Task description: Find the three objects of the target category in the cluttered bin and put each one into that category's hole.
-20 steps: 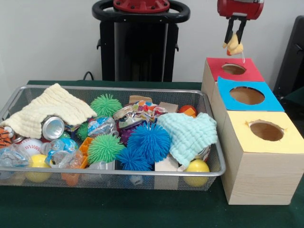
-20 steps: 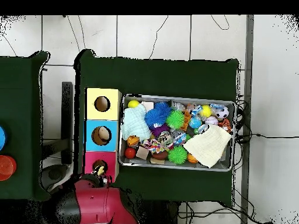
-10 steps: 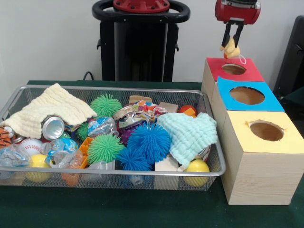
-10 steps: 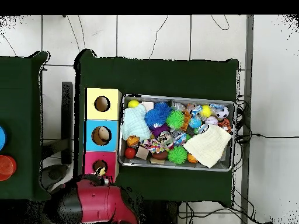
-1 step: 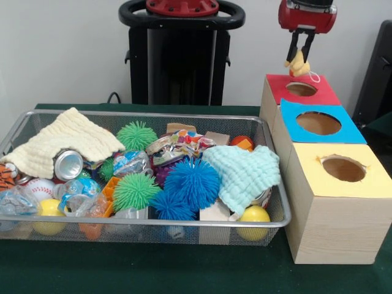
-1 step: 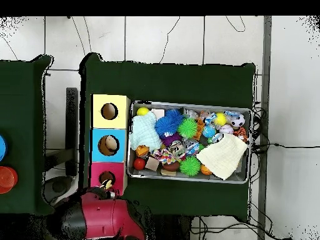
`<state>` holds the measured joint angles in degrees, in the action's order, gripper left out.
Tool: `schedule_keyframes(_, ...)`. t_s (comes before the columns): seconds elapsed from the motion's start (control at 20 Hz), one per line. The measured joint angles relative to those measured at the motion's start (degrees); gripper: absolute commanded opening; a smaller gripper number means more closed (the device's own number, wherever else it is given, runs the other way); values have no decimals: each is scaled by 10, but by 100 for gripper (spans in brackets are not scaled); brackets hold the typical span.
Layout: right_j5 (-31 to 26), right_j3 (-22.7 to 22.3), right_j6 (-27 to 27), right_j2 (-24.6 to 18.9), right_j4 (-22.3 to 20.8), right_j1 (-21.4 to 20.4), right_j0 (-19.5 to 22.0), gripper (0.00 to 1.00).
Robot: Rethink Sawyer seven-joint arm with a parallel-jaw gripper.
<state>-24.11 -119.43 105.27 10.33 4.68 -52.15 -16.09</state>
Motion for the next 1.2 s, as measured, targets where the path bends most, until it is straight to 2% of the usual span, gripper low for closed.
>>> schedule_keyframes(0.6, 4, 1, 0, 0, 8, 2, -4, 0)
schedule_keyframes(1.2, 21, 10, 0, 0, 11, 32, -4, 0)
